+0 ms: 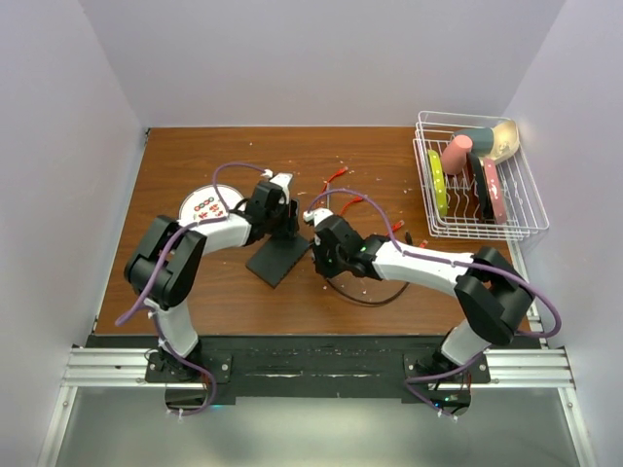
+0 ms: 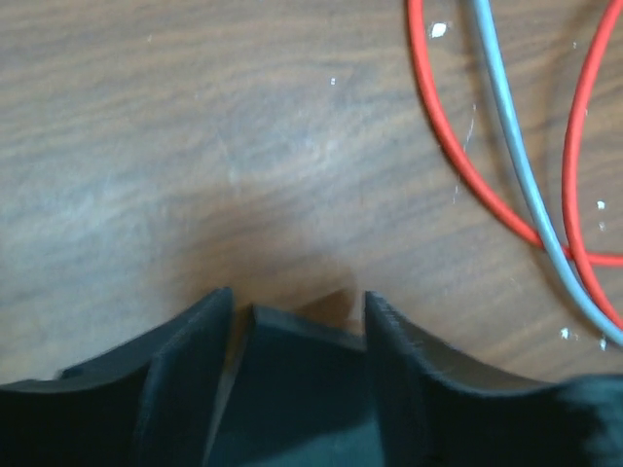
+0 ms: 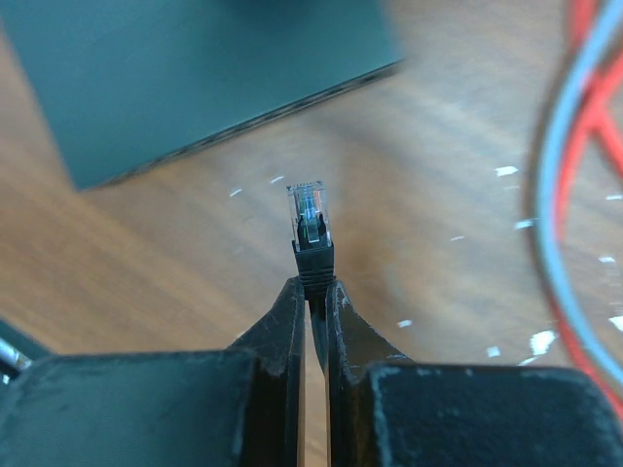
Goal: Insert the plug into the switch port
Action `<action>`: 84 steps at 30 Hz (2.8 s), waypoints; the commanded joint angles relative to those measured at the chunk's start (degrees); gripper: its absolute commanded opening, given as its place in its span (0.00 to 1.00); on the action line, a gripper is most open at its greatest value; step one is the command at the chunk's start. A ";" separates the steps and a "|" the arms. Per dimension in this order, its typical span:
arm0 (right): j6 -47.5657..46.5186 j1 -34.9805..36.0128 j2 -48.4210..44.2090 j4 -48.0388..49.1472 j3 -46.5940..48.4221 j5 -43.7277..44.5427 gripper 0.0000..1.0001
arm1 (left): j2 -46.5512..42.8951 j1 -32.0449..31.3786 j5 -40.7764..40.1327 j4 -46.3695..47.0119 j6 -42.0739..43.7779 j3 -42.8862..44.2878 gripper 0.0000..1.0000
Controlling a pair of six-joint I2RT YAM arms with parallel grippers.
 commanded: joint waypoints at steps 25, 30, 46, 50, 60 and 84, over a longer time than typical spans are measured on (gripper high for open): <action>-2.90 15.02 6.66 1.88 2.56 11.04 0.00 | -22.00 16.21 25.75 15.93 -2.95 -27.57 0.76; -1.23 15.55 11.06 -3.56 7.57 12.53 0.00 | -21.21 16.82 28.05 19.63 -3.04 -28.80 0.75; 1.24 16.60 18.00 -9.99 15.66 12.71 0.00 | -19.28 17.79 29.71 20.68 -2.60 -29.06 0.70; 1.50 16.69 19.41 -11.13 16.89 12.53 0.00 | -18.66 17.88 30.07 21.04 -2.78 -29.15 0.69; 2.03 16.87 21.34 -16.14 19.88 13.50 0.00 | -18.40 18.06 30.77 21.39 -2.95 -29.24 0.68; -1.14 18.45 27.32 -22.64 25.68 13.67 0.00 | -14.45 20.60 35.78 26.57 -6.38 -30.65 0.73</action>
